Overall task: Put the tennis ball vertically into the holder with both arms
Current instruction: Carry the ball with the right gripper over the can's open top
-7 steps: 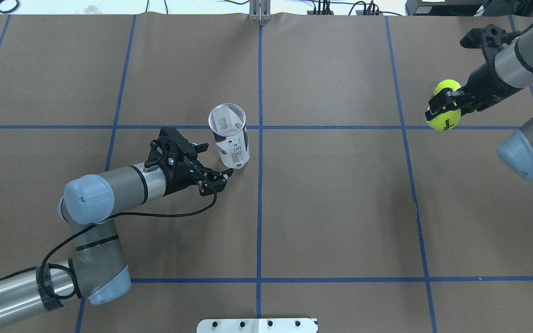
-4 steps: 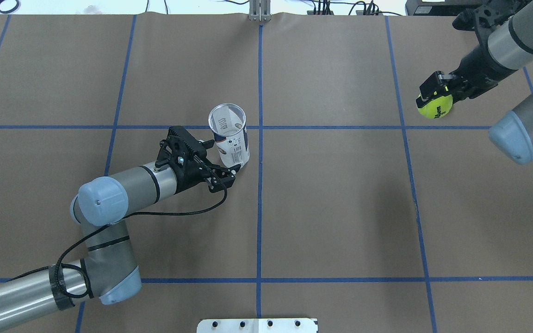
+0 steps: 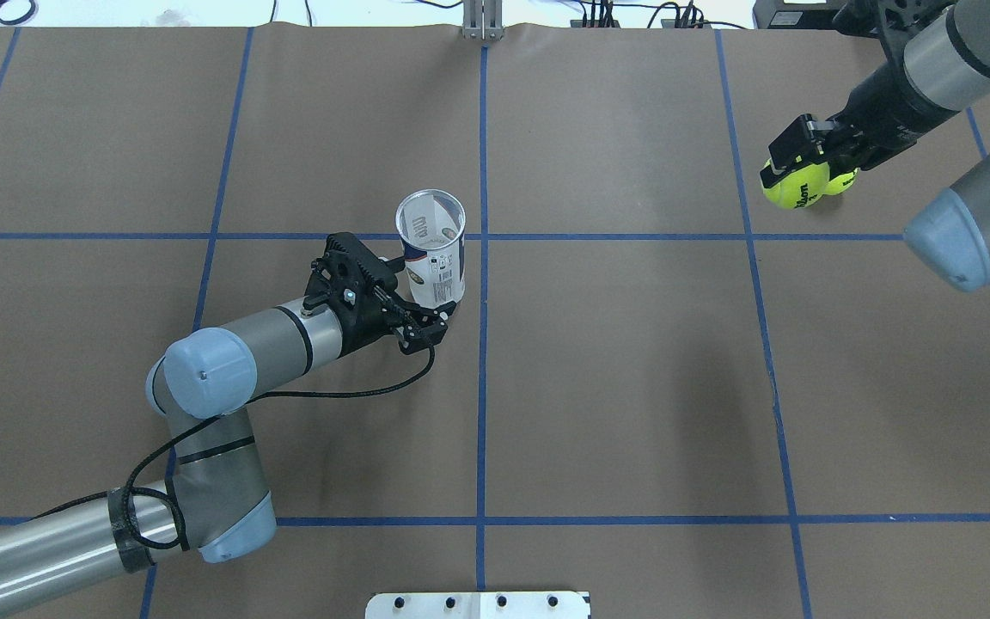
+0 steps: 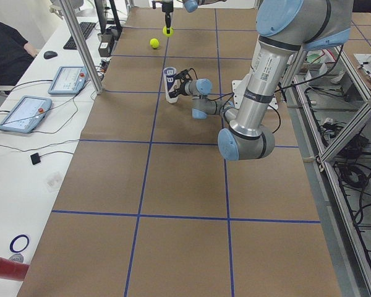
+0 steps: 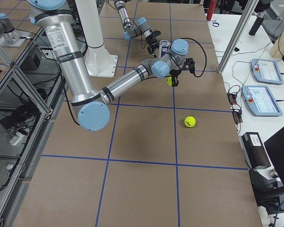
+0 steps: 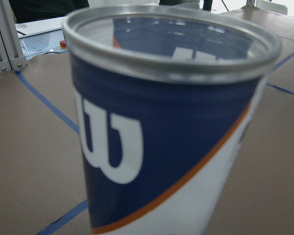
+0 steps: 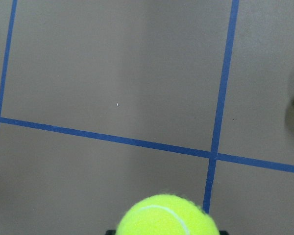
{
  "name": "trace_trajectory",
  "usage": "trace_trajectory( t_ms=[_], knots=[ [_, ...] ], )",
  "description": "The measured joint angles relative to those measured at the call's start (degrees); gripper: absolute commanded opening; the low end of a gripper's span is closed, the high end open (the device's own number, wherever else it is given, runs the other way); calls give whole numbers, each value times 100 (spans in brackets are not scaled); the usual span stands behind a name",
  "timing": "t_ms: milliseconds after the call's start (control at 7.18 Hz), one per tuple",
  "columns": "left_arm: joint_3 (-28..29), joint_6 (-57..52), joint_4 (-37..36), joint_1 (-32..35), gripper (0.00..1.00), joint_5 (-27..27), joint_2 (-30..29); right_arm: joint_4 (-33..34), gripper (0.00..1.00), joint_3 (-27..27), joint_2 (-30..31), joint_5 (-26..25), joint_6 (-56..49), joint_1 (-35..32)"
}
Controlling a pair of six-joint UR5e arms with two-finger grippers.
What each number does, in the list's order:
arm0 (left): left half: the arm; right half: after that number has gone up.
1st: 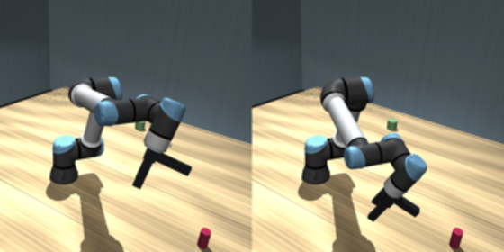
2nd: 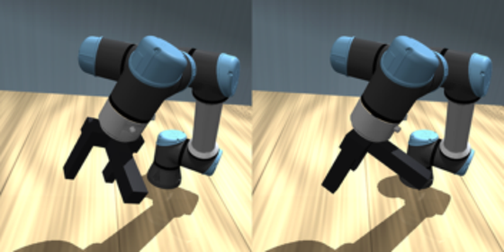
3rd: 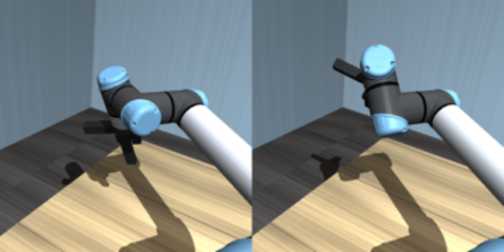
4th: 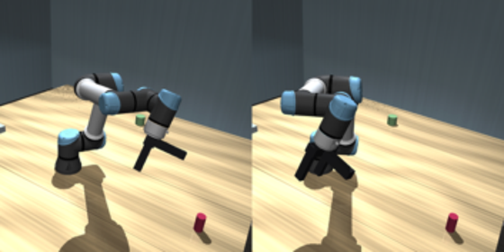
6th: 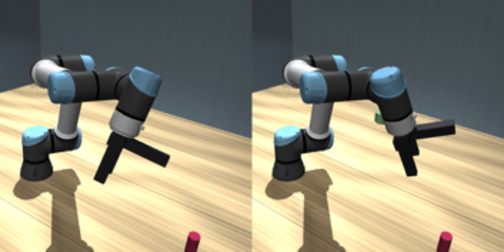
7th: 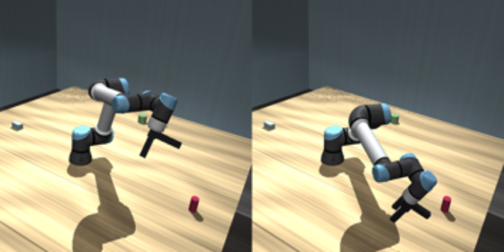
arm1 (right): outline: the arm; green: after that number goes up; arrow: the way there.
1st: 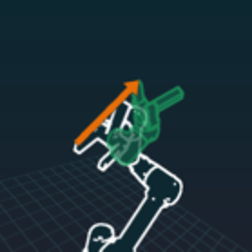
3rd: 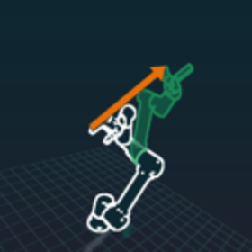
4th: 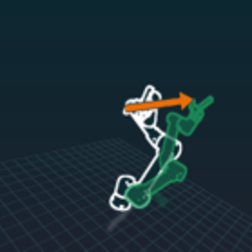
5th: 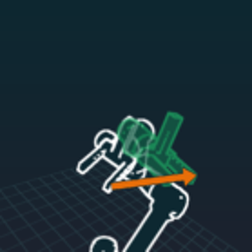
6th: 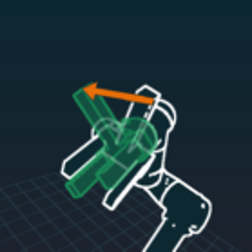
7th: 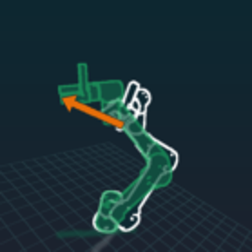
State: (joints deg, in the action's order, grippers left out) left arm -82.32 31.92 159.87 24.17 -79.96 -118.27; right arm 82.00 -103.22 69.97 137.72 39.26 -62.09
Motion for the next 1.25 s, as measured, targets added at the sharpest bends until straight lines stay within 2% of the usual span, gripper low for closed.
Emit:
trace_trajectory(
  t_ms=[418,697,1254],
  knots=[
    [41,-11,0,15,99,15,-3,45,0,-97,-59,26,3,7],
    [70,-14,-2,26,99,82,-12,352,0,-195,-251,27,3,15],
    [346,-19,-26,18,99,303,-309,630,0,-386,-582,27,415,156]
  ],
)
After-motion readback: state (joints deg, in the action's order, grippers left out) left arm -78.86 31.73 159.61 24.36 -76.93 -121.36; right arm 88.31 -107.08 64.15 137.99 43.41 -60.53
